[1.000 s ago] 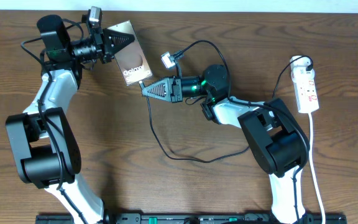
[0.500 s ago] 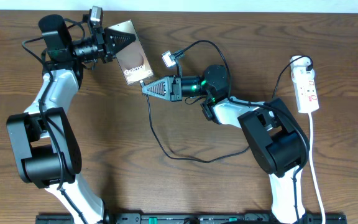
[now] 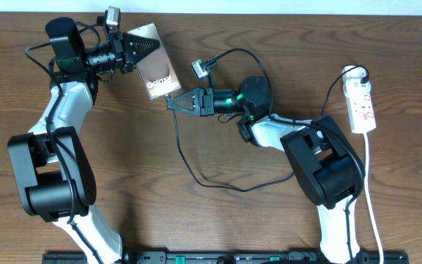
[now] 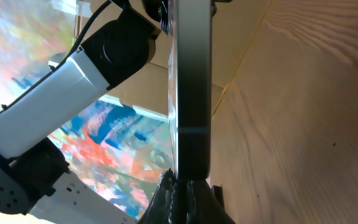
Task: Plug charger to phone and switch on socket
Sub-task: 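Push the plug into the phone's bottom port with the right gripper, then open the right gripper and withdraw it to the right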
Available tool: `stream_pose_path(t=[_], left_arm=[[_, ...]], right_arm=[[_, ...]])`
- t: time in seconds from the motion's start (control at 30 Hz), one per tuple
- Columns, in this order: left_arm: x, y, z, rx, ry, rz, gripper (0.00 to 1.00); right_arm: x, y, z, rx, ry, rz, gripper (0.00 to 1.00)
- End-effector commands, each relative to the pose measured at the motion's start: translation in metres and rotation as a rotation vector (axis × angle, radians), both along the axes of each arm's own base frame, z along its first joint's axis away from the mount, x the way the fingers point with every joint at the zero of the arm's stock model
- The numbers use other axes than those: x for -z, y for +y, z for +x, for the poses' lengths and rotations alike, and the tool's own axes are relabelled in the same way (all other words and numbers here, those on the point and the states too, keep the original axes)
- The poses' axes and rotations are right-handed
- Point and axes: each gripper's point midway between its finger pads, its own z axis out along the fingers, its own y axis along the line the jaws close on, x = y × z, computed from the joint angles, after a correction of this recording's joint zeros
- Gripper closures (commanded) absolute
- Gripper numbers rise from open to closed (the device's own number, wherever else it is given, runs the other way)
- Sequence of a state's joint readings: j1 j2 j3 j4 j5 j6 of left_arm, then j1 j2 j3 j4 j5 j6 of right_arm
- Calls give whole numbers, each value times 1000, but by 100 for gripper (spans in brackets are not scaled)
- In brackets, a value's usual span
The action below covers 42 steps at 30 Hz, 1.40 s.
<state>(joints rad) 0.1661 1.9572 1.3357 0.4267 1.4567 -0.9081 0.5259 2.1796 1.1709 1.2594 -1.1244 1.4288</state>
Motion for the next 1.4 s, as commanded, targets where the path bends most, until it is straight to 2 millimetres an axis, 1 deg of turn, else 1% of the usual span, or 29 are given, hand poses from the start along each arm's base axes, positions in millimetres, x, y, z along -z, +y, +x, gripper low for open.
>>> stream_pose_path(t=[0.0,0.13,0.23,0.53,0.57,0.63,0.67,0.77,0.83,0.9,1.07,1.13,1.23,1.27,1.37], left_arm=[[-7,-21,-21,146,-17,-28,93],[-7,-27,-23,160,-10,-30,93],[-6,-33,-24,172,-6,-30,92],[-6,-32,-24,171,-6,-30,92],[-6,-32,-24,171,-6,-30,93],[-6,-31,-24,168,-6,-30,93],[-6,-30,-24,166,-6,-30,93],[-6,-23,-22,150,-6,-31,93],[-6,-19,-21,142,-6,-31,93],[-6,-16,-20,136,-6,-31,92],[-6,-10,-19,121,-6,-30,92],[-6,-5,-17,110,-9,-30,93],[-6,4,-16,93,-45,-19,93],[-6,6,-15,88,-53,-17,93],[-6,17,-14,66,-57,-15,93]], right_arm=[[-13,-9,41,201,10,50,99],[-12,-11,43,209,-14,50,99],[-12,-18,49,223,-14,49,99],[-12,-20,50,223,-14,48,99],[-12,-20,50,223,-14,48,98],[-12,-19,49,219,-15,47,89],[-12,-19,49,219,-15,47,87],[-12,-19,47,208,-16,45,65],[-12,-19,47,209,-17,45,55],[-12,-18,46,206,-20,45,50],[-11,-18,44,195,-21,42,44],[-11,-18,44,192,-22,41,40],[-10,-18,41,176,-41,36,28],[-9,-18,40,171,-45,31,26],[-1,-18,40,164,-73,7,12]])
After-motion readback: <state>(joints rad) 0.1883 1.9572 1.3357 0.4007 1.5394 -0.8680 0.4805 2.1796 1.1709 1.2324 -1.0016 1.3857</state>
